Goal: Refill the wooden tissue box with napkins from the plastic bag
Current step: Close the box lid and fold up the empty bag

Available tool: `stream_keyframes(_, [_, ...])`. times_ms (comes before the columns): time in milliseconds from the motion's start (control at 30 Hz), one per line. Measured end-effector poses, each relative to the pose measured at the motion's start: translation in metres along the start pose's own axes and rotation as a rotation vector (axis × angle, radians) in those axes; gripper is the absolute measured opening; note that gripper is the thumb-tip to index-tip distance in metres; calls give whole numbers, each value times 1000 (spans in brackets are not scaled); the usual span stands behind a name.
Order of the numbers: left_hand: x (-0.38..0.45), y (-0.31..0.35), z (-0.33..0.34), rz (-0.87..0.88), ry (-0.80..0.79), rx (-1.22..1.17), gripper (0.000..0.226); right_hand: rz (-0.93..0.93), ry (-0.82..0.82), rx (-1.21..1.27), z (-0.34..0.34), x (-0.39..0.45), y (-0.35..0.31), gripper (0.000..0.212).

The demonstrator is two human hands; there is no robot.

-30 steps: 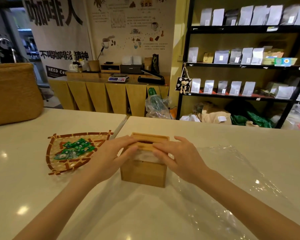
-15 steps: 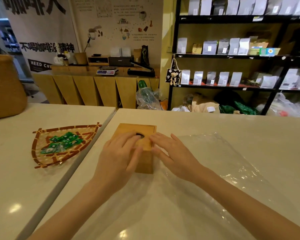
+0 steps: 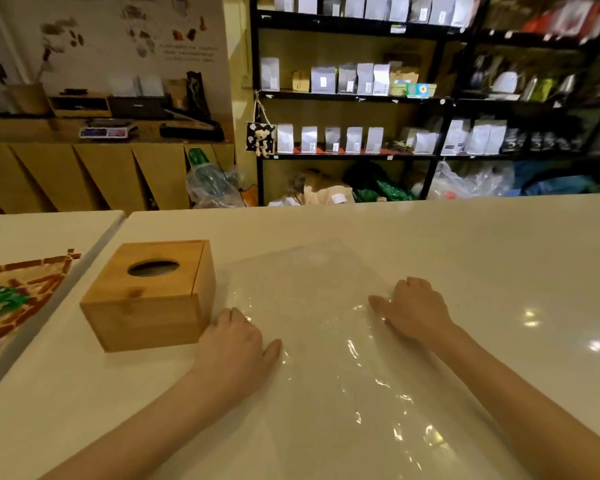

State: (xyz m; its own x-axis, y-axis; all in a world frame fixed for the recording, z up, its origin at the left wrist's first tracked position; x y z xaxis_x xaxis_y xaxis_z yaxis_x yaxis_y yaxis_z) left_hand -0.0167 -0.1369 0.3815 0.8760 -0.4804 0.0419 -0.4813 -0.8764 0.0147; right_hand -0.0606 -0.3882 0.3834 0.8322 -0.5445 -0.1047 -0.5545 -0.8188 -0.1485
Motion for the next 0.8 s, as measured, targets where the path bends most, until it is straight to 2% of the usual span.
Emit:
stream_keyframes(67, [10, -2, 6, -15, 34, -70, 55, -2, 4, 28, 5, -1, 7, 59])
stream_keyframes(200, [32, -7, 13, -79, -107, -155, 46, -21, 86, 218, 6, -5, 11, 43])
stream_keyframes(300, [42, -5, 10, -64, -124, -239, 36, -11, 157, 364, 7, -6, 14, 36])
stream_keyframes(400, [45, -5, 8, -50, -102, -391, 41, -33, 262, 453, 9, -6, 17, 27])
stream_keyframes(533, [45, -6, -3, -57, 31, -869, 56, -21, 297, 758, 11, -4, 18, 30])
stream_keyframes(633, [43, -6, -10, -142, -7, -1374, 74, -45, 299, 1018, 6, -5, 19, 32])
stream_keyframes(700, [45, -7, -16, -116, -8, -1460, 65, -77, 295, 1158, -1, -6, 22, 33])
stream_keyframes(800, [46, -9, -28, -88, 88, -1438, 37, -107, 267, 1352, -14, -4, 27, 30])
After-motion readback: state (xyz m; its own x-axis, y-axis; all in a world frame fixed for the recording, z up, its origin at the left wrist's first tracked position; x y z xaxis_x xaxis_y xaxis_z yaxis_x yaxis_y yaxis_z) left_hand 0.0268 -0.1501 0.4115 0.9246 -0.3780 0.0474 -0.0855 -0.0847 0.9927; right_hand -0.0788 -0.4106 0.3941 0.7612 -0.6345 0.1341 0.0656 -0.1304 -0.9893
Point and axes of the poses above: each hand's wrist, its own x-axis towards the middle knuckle, its own z-axis out of the palm, y = z × x, the point moved 2 cm from there along x, towards the middle knuckle, and after that the axes turned 4 degrees about -y, right-handed, at the moved point
